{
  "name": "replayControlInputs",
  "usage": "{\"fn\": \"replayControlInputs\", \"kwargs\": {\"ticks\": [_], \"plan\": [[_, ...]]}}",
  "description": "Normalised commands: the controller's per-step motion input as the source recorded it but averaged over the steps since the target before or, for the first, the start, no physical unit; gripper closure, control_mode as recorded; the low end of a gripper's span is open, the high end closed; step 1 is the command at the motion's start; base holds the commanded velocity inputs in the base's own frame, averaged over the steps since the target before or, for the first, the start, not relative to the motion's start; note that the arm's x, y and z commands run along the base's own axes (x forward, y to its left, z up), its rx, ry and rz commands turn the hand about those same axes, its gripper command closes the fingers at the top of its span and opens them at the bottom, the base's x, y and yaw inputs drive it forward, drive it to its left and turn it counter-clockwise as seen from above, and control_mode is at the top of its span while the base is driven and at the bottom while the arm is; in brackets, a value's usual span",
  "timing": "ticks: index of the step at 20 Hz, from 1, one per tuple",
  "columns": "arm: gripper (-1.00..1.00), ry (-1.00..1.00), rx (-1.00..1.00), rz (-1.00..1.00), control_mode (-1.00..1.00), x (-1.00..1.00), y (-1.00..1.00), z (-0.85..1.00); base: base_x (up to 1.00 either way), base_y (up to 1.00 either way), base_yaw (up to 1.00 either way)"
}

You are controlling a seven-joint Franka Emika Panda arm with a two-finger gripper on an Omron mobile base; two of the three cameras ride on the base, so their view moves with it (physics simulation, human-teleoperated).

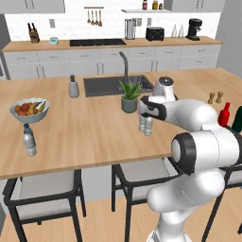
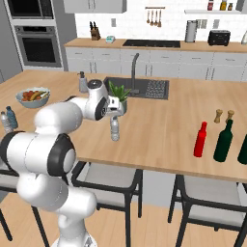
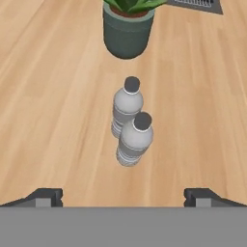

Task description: Move the plastic bottles in the middle to the plastics group, and the glass bottles in the middle to the glass group.

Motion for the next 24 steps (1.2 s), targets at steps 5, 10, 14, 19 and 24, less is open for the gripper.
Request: {"fn": "replayControlInputs", "kwargs": {"ticks": [5, 10, 14, 19, 24], "plan": [[-1.00, 0.00, 0.00, 0.00, -1.00, 0.29, -0.02, -0.17, 0.00, 0.00, 0.00], [-1.00, 0.00, 0.00, 0.00, -1.00, 0.31, -0.06, -0.29, 0.00, 0.00, 0.00], [-1.00, 0.00, 0.00, 0.00, -1.00, 0.12, -0.20, -0.09, 0.00, 0.00, 0.00], [-1.00, 0.00, 0.00, 0.00, -1.00, 0.14, -0.18, -0.15, 0.00, 0.00, 0.00], [-1.00, 0.00, 0.00, 0.00, -1.00, 0.02, 0.10, -0.15, 0.00, 0.00, 0.00]]}}
